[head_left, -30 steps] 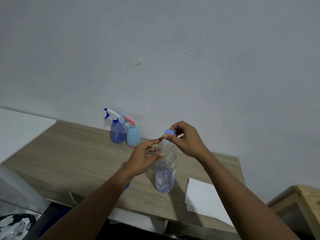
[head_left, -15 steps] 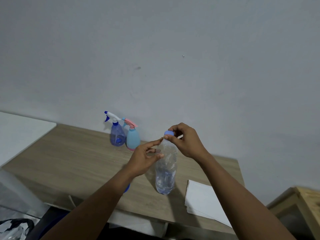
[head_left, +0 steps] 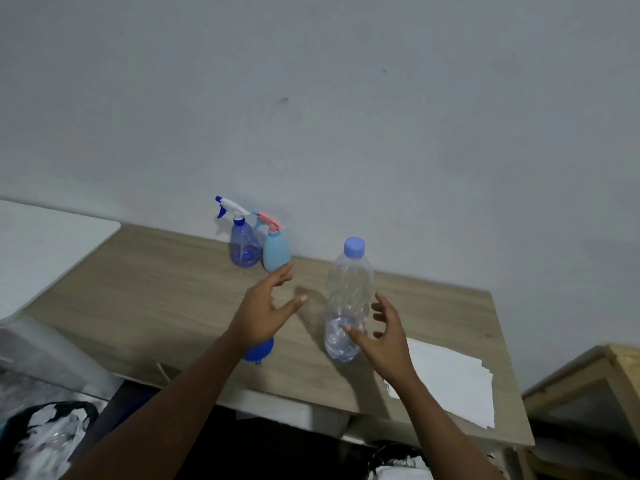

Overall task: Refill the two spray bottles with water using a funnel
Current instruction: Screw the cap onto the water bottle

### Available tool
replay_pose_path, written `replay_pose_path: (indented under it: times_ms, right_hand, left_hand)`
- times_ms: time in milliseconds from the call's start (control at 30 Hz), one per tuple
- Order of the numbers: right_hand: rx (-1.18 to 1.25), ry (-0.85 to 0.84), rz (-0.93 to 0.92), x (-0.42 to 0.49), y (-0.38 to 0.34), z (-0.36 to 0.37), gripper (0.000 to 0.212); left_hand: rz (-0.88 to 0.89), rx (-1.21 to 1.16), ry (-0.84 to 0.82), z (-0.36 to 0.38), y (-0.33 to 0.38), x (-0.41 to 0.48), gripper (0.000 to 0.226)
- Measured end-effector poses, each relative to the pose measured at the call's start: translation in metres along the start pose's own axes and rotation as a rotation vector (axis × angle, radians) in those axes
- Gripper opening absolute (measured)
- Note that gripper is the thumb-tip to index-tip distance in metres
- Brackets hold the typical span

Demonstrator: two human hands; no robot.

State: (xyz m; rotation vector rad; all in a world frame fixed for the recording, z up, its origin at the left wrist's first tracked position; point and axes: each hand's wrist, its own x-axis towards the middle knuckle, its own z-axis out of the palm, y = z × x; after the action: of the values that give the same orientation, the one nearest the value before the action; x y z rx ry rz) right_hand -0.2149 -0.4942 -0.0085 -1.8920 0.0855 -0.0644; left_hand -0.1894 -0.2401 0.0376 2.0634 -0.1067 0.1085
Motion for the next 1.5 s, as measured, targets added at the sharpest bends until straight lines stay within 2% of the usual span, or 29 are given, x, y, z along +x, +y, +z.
replay_pose_path:
  times_ms: [33,100,167,267,400,600,733,800,867,967,1100,1200,1300,1500]
  right_hand:
    - [-0.021,-0.014,0.033,-0.004,0.008,0.005,0.097]
    - [-0.040,-0.014,0.060,-0.009,0.017,0.016,0.087]
    - [-0.047,0.008,0.053,-0.012,0.016,0.026,0.069]
    - [-0.021,0.093,0.035,-0.012,0.014,0.042,0.068]
    - [0.002,0.228,0.028,-0.008,0.017,0.065,0.071]
    - [-0.023,0.310,0.125,-0.003,0.028,0.085,0.083]
    - [-0.052,0.382,0.132,0.000,0.029,0.094,0.074]
    - [-0.064,0.414,0.124,0.002,0.028,0.096,0.072]
    - [-0.066,0.422,0.117,0.011,0.026,0.097,0.073]
    - [-0.067,0.411,0.081,0.038,0.018,0.098,0.075]
    - [-0.074,0.386,0.047,0.090,0.007,0.101,0.076]
    - [-0.102,0.371,0.049,0.127,0.011,0.102,0.075]
    - [-0.128,0.377,0.050,0.155,0.019,0.102,0.072]
    - [-0.114,0.370,0.052,0.185,0.035,0.103,0.079]
  left_hand:
    - [-0.049,0.059,0.051,-0.005,-0.019,-0.006,0.065]
    - [-0.158,0.219,0.087,-0.013,-0.060,-0.017,0.082]
    - [-0.279,0.346,0.047,-0.018,-0.091,-0.027,0.102]
    - [-0.405,0.481,-0.025,-0.018,-0.111,-0.039,0.102]
    - [-0.391,0.618,-0.076,-0.015,-0.127,-0.036,0.092]
    - [-0.327,0.497,-0.121,-0.016,-0.159,-0.032,0.077]
    - [-0.231,0.526,-0.093,-0.018,-0.164,-0.026,0.073]
    - [-0.169,0.414,-0.081,-0.019,-0.161,-0.011,0.072]
    - [-0.159,0.288,-0.098,-0.017,-0.151,0.013,0.068]
    - [-0.124,0.229,-0.149,-0.007,-0.131,0.062,0.065]
    - [-0.084,0.260,-0.206,0.018,-0.112,0.124,0.062]
    - [-0.060,0.387,-0.226,0.039,-0.112,0.157,0.063]
    - [-0.080,0.473,-0.213,0.056,-0.122,0.177,0.060]
    - [-0.120,0.506,-0.197,0.080,-0.142,0.195,0.055]
